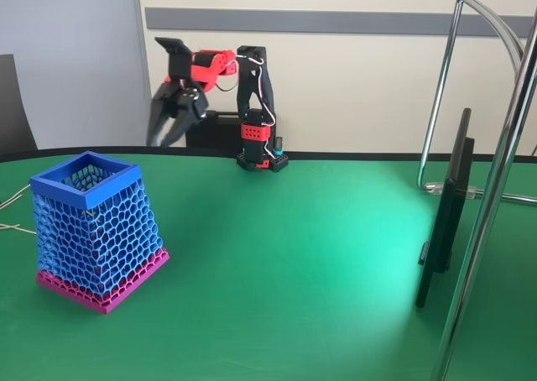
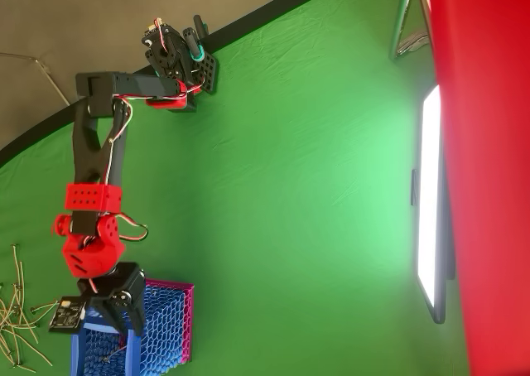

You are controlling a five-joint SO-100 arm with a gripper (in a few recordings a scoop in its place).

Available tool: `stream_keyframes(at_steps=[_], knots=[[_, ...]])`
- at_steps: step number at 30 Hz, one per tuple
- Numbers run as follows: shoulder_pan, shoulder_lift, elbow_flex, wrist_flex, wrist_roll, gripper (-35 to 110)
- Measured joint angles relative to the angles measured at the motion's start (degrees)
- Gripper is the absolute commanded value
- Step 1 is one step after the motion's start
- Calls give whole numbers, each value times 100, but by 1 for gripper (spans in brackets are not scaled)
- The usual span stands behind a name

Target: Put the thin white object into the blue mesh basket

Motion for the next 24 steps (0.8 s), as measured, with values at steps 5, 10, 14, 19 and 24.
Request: stream_keyframes(at_steps=[5,10,14,19,24], knots=[[-396,949,1336,-246,492,14],[-879,2083,2795,-562,1459,11],[-1204,3173,4052,-782,2435,2],[-1591,4570,5317,-519,3806,1],[-1705,6012,6671,-290,5273,1]])
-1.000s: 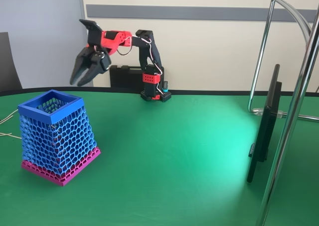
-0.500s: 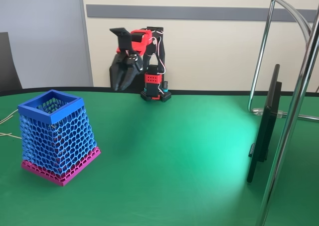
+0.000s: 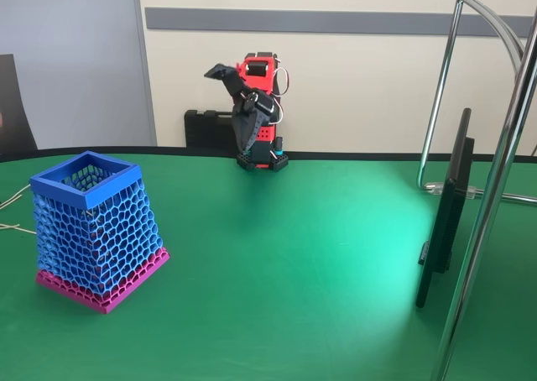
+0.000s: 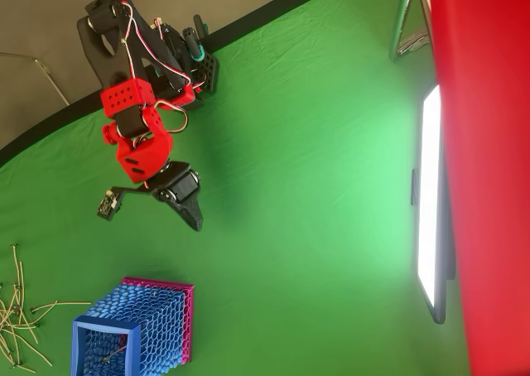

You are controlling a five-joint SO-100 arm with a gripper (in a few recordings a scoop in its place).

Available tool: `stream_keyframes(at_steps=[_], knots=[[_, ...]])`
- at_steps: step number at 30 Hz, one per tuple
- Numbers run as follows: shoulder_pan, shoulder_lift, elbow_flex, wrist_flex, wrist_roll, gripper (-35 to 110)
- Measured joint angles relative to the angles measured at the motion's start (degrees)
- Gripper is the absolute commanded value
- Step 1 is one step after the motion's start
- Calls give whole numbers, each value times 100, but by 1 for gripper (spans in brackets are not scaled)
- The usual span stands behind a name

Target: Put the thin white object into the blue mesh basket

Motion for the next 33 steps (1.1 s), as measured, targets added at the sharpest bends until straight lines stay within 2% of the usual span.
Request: stream_keyframes(at_steps=[6,11,19,24,33], knots=[[-202,1714,1881,-554,1819,1],[-290,3059,3041,-712,2646,1],[-396,4236,3489,220,2874,4],[-466,4474,3489,993,2786,1],[-457,4553,3489,1178,2681,1]])
